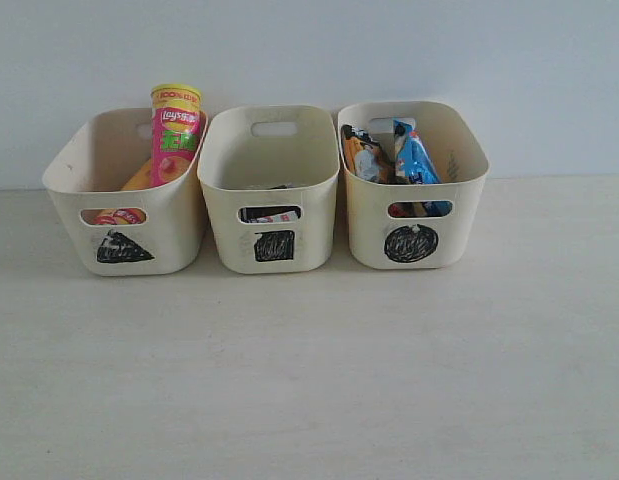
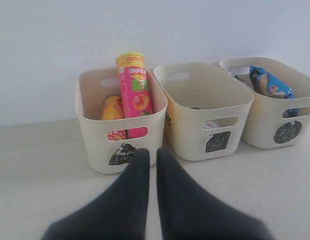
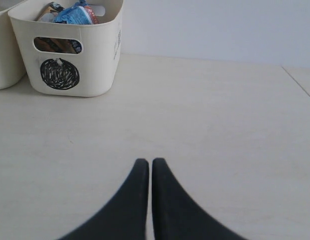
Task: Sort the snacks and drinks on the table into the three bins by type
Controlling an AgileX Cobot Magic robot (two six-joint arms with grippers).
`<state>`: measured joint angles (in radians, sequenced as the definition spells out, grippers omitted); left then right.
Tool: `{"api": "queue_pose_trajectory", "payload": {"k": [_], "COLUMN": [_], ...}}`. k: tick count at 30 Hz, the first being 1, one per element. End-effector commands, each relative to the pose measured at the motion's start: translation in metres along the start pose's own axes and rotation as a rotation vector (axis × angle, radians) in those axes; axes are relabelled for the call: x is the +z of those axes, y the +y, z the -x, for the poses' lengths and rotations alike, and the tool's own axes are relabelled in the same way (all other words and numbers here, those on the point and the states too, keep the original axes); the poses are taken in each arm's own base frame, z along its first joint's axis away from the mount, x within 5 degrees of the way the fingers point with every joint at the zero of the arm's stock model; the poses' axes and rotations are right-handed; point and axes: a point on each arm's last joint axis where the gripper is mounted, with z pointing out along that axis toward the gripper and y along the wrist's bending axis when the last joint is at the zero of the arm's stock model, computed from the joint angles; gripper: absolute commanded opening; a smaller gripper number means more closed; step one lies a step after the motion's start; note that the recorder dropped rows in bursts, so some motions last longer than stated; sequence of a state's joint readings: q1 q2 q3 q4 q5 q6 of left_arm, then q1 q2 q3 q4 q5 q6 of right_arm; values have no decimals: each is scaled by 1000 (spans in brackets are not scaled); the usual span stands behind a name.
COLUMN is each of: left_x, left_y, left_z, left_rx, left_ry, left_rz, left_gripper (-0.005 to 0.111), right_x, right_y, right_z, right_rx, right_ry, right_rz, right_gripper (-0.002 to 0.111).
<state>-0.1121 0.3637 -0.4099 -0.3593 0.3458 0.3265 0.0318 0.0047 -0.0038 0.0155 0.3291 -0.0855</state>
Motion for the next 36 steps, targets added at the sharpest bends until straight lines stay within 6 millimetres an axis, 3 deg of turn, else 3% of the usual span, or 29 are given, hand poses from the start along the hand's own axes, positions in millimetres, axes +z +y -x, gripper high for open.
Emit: {"api": "queue_pose_trajectory", "payload": {"k": [1,6,21,36], "left_x": [4,6,-28,-14], "left_y": [5,10,11,17], "left_z": [-9,-21,-63,-99], "left_rx": [-18,32,49,-20], "left_ry": [-63,-75,-147,-55], "left_rz": [44,94,180,241], "left_gripper": [4,4,4,4], "right_x": [0,0,0,0], "right_y": [0,0,0,0], "right_z": [0,0,0,0], "right_rx": [-2,-2,-2,-2], "right_ry": [-8,-8,-8,-8], "right_rz": [-4,-4,-4,-4], "right_gripper": [0,0,0,0]}}
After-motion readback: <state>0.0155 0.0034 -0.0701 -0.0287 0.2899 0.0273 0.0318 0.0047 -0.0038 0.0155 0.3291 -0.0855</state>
